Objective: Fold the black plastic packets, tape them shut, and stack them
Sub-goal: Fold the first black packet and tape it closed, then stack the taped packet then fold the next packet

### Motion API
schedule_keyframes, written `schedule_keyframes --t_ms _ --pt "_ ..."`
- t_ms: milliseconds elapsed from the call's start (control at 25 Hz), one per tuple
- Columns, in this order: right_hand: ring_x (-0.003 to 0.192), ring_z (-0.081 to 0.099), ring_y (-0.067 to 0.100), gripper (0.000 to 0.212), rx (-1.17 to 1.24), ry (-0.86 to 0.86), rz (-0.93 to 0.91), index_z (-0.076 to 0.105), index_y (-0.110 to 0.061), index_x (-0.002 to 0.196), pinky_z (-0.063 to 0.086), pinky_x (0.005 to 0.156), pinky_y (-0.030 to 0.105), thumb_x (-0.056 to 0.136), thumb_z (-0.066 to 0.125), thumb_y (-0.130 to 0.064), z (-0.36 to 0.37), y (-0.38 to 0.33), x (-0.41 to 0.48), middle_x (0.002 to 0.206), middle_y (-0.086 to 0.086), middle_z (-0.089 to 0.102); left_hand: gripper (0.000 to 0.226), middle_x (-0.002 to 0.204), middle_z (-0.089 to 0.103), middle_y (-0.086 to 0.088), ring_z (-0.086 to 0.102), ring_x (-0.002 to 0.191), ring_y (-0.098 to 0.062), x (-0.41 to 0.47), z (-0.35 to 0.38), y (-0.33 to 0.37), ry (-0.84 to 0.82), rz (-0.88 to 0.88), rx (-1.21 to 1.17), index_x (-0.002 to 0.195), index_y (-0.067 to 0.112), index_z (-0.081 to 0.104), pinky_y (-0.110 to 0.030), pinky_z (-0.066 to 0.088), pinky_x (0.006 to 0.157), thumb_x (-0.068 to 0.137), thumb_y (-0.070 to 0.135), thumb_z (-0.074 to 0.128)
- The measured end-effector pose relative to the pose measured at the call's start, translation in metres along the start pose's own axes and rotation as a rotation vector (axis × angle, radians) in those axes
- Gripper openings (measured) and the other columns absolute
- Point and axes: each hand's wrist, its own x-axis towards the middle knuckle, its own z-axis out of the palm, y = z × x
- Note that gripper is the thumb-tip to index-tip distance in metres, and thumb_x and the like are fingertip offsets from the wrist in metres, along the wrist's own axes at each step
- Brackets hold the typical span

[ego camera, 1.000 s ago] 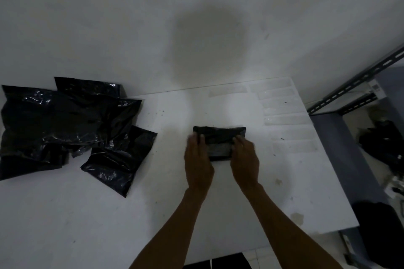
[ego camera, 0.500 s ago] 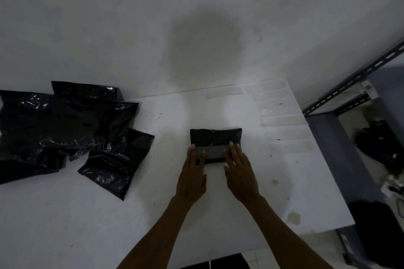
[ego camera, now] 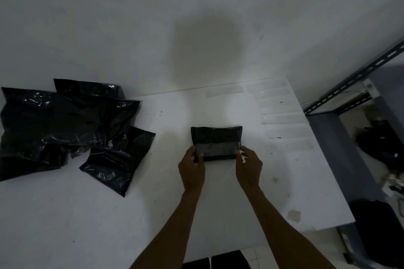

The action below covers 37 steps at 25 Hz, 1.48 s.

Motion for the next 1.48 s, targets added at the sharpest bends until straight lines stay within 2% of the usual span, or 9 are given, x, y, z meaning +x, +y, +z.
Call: schedule_keyframes --t_ms 440,560,680,800,880,1000,1160,1320,1480 --pt "0.084 0.068 0.031 0.022 -0.116 -0.057 -0.014 0.071 0.003 0.102 0.057 0.075 0.044 0.090 0.071 -0.015 0.002 0.002 0.018 0.096 0.018 0.071 0.016 0.086 0.068 -0.003 0.061 0.078 -0.013 0.025 -0.004 0.000 -0.032 0.006 0.068 0.098 0.002 0.073 -0.021 0.049 0.073 0.085 -0.005 0.068" --pt "0.085 0.069 0.031 0.015 -0.092 -0.130 0.015 0.072 0.000 0.101 0.056 0.075 0.039 0.089 0.069 -0.009 0.004 0.005 0.019 0.094 0.017 0.072 0.022 0.096 0.072 -0.011 0.065 0.084 -0.018 0.027 -0.002 -0.014 -0.072 0.001 0.044 0.107 0.003 0.072 -0.031 0.057 0.078 0.086 -0.003 0.067" --pt "0.106 0.064 0.032 0.036 -0.168 -0.195 0.113 0.064 0.002 0.121 0.051 0.090 0.036 0.092 0.066 -0.020 -0.004 0.002 0.032 0.118 0.019 0.067 0.028 0.104 0.069 0.001 0.065 0.091 -0.013 0.028 -0.008 -0.021 -0.140 0.000 0.033 0.118 0.007 0.069 -0.018 0.052 0.079 0.090 0.009 0.070" --pt "0.131 0.044 0.034 0.064 -0.351 -0.189 -0.219 0.048 -0.006 0.140 0.043 0.105 0.045 0.085 0.072 -0.028 -0.001 -0.012 0.031 0.144 0.018 0.046 0.026 0.109 0.069 -0.003 0.066 0.095 -0.017 0.025 -0.010 -0.022 -0.132 0.052 0.062 0.121 0.007 0.067 -0.002 0.043 0.078 0.096 0.011 0.061" --pt "0.145 0.024 0.034 0.095 -0.492 -0.392 -0.533 0.033 -0.018 0.151 0.029 0.113 0.050 0.074 0.078 -0.050 0.003 -0.022 0.034 0.158 0.017 0.025 0.031 0.125 0.065 -0.011 0.061 0.113 -0.024 0.024 -0.009 -0.029 -0.148 0.101 0.212 0.129 0.008 0.061 -0.007 0.035 0.095 0.101 0.013 0.051" --pt "0.151 -0.005 0.031 0.130 -0.827 -0.767 -0.651 -0.003 -0.032 0.157 0.006 0.119 0.060 0.061 0.076 -0.071 0.013 -0.037 0.057 0.165 0.009 -0.006 0.042 0.148 0.046 -0.012 0.038 0.140 -0.028 0.046 -0.019 -0.046 -0.067 0.182 0.483 0.143 0.012 0.048 -0.038 0.031 0.112 0.103 0.026 0.045" --pt "0.150 0.007 0.035 0.135 -0.984 -0.838 -0.728 -0.006 -0.033 0.156 0.003 0.116 0.062 0.059 0.083 -0.060 0.027 -0.040 0.076 0.164 0.011 0.005 0.055 0.157 0.031 -0.015 0.025 0.147 -0.031 0.093 -0.045 -0.071 -0.041 0.289 0.762 0.152 0.014 0.034 -0.049 0.029 0.116 0.103 0.040 0.030" --pt "0.129 0.040 0.035 0.123 -0.912 -0.773 -0.793 0.009 -0.033 0.155 0.029 0.108 0.054 0.056 0.078 -0.059 0.038 -0.036 0.084 0.145 0.011 0.040 0.058 0.163 0.016 -0.011 0.010 0.151 -0.027 0.109 -0.058 -0.089 -0.085 0.228 0.855 0.156 0.022 0.019 -0.048 0.022 0.119 0.104 0.047 0.021" --pt "0.122 0.041 0.033 0.123 -0.731 -0.708 -0.716 0.013 -0.030 0.155 0.041 0.097 0.051 0.054 0.077 -0.060 0.057 -0.068 0.105 0.141 0.010 0.041 0.059 0.165 0.005 -0.006 -0.001 0.152 -0.022 0.106 -0.057 -0.092 -0.093 0.215 0.875 0.158 0.026 0.008 -0.045 0.014 0.122 0.104 0.049 0.019"
